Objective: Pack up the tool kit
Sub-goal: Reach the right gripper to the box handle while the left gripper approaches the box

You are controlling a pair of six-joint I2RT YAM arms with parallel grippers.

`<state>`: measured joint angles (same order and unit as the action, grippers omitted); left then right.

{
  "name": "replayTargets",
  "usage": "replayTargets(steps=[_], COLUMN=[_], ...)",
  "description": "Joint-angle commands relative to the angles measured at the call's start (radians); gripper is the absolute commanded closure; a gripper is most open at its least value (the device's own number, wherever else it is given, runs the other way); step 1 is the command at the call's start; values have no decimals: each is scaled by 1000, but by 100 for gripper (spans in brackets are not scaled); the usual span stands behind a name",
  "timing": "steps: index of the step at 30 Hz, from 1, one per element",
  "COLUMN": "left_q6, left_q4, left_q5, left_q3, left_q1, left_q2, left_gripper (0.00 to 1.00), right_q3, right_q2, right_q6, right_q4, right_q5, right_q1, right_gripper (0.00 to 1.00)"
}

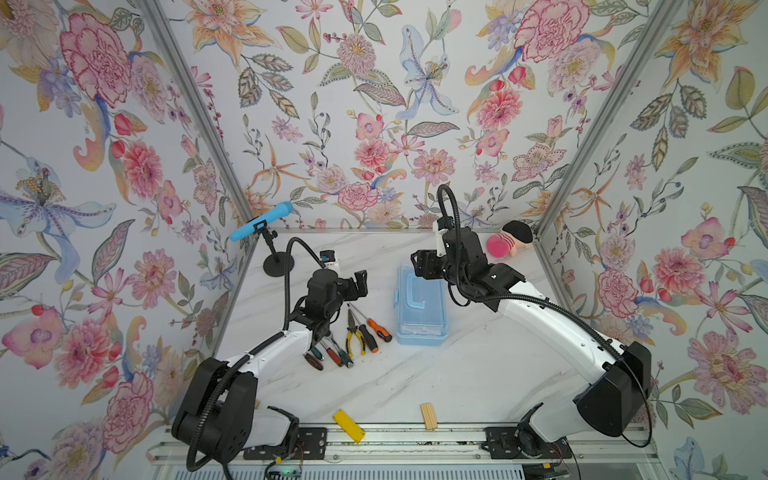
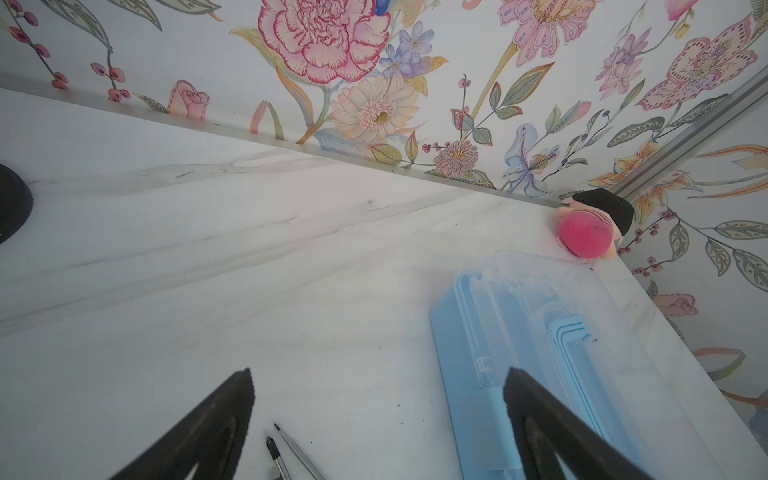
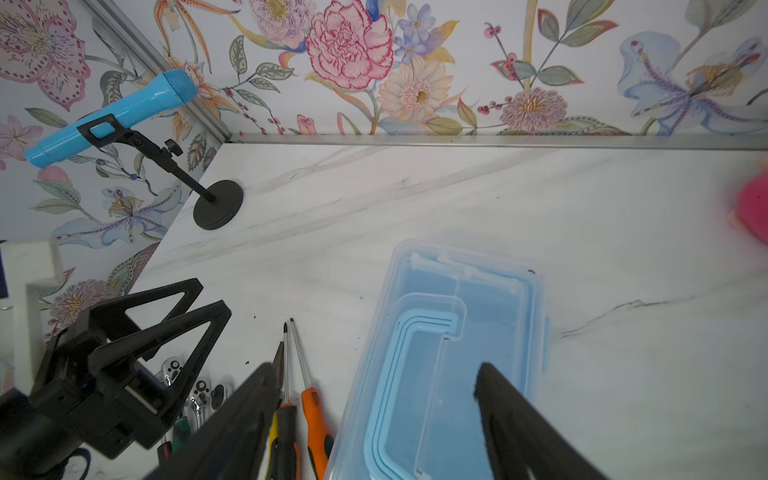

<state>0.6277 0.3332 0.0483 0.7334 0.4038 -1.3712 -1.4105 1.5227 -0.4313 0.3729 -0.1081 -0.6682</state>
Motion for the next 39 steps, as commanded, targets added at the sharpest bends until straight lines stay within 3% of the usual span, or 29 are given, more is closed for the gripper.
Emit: replayTargets(steps=[1, 13, 23, 35, 39], left_q6=[29, 71, 78, 68, 58], left_q4=[11, 92, 120, 140, 149], left_q5=[56, 76, 35, -5, 1], left_q3=[-14, -48, -76, -106, -93], left_q1=[10, 80, 110, 115, 115], left_q2=[-26, -110, -125, -125, -150], left_gripper=[4, 8, 8, 8, 8], right_q3=[-12, 121, 138, 54, 52], right_q2=[41, 126, 142, 226, 254], right_q6=[-94, -219, -257, -298, -314], right_q4=[46, -42, -12, 111, 105], right_q5=[164, 371, 383, 266, 297], right_q1=[12, 52, 46, 25, 26], right_gripper=[28, 34, 36, 38, 37])
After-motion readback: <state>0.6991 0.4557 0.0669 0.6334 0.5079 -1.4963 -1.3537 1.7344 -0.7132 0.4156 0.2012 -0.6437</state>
